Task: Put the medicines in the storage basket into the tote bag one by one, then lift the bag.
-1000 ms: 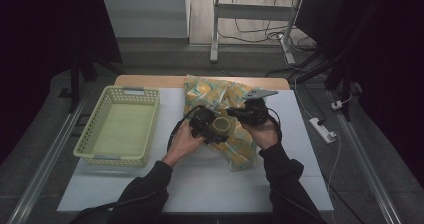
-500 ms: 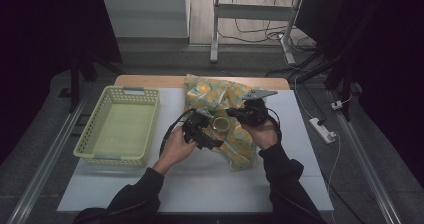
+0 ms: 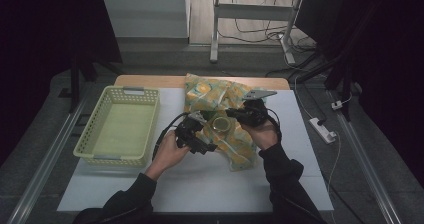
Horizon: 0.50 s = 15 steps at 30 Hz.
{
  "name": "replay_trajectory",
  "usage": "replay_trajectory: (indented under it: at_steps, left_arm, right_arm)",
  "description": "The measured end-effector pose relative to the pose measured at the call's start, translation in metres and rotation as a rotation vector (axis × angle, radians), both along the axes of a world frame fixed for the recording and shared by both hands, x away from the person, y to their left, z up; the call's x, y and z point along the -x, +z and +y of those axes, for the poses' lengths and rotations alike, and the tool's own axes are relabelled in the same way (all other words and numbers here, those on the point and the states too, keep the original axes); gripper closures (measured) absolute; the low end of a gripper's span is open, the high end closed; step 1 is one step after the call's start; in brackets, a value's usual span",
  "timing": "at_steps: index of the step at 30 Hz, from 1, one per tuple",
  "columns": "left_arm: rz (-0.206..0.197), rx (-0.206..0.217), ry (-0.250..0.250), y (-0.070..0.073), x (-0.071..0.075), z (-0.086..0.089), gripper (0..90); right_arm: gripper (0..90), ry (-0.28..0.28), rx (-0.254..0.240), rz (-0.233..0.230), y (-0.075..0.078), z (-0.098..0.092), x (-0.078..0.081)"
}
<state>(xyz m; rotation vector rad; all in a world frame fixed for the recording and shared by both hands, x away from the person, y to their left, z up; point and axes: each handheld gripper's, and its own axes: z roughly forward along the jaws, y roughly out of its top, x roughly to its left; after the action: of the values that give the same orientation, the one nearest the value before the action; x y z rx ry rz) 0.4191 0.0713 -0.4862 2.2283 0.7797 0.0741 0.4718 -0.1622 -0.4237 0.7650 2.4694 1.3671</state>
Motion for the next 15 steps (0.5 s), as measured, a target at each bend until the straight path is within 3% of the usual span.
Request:
replay_trajectory:
  at_steps: [9,15]
  left_arm:
    - [-0.008,-0.025,0.034,-0.009,-0.006,0.004,0.0]
    - [0.004,-0.108,0.108,-0.018,-0.015,0.003,0.6]
  right_arm:
    - [89.3,0.001,0.004,0.000,0.000,0.000,0.000]
    - [89.3,0.004,0.005,0.000,0.000,0.001,0.000]
